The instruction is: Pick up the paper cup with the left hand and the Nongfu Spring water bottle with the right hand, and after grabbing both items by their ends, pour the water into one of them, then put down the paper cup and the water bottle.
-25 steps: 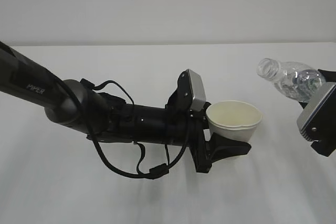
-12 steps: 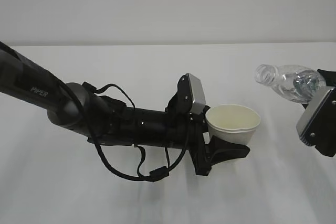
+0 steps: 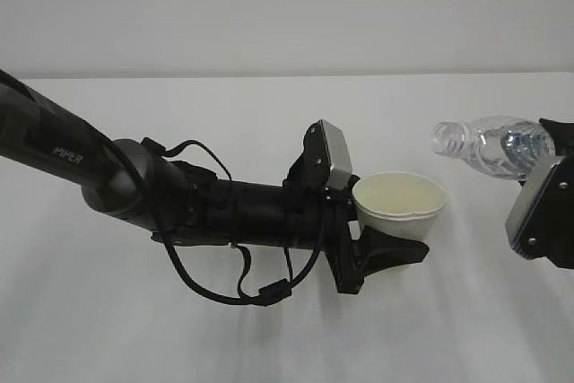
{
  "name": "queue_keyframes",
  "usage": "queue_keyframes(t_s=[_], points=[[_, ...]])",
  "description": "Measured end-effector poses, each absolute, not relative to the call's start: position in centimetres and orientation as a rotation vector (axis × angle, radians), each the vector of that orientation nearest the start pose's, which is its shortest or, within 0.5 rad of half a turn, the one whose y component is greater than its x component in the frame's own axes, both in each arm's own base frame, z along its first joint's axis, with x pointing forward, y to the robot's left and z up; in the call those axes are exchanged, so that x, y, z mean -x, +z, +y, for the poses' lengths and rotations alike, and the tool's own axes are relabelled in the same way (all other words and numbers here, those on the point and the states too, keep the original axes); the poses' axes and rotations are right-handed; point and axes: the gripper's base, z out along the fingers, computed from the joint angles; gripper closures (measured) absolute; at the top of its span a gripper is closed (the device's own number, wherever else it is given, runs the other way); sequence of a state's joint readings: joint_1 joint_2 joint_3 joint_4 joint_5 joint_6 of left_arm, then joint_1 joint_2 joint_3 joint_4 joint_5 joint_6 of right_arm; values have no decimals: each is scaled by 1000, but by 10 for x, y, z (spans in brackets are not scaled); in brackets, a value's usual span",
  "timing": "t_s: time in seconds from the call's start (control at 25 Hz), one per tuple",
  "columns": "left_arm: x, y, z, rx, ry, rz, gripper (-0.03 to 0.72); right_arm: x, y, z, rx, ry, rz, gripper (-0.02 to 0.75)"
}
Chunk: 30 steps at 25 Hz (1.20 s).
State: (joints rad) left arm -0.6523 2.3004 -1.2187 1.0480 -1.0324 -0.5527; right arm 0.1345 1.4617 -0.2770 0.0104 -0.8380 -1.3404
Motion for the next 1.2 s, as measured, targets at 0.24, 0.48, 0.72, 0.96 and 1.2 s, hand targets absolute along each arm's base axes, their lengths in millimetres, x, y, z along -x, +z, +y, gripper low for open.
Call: queue_keyframes(t_s=[0.24, 0.48, 0.72, 0.96, 1.2], points=[[-301, 92, -315, -1274, -1109, 1428, 246, -227, 171, 30, 1297, -851, 1413, 282], [-301, 92, -315, -1273, -1110, 1430, 246, -228, 172, 30, 1320, -879, 1388, 282], [-298, 92, -318, -1277, -1121, 1430, 246, -228, 172, 31, 1366, -909, 1353, 282], [-294, 90, -325, -1292, -1133, 1422, 246, -228, 172, 31, 1383, -923, 1341, 282], [-295, 82, -327, -1291, -1141, 1438, 247, -228, 172, 31, 1409, -946, 1321, 282]])
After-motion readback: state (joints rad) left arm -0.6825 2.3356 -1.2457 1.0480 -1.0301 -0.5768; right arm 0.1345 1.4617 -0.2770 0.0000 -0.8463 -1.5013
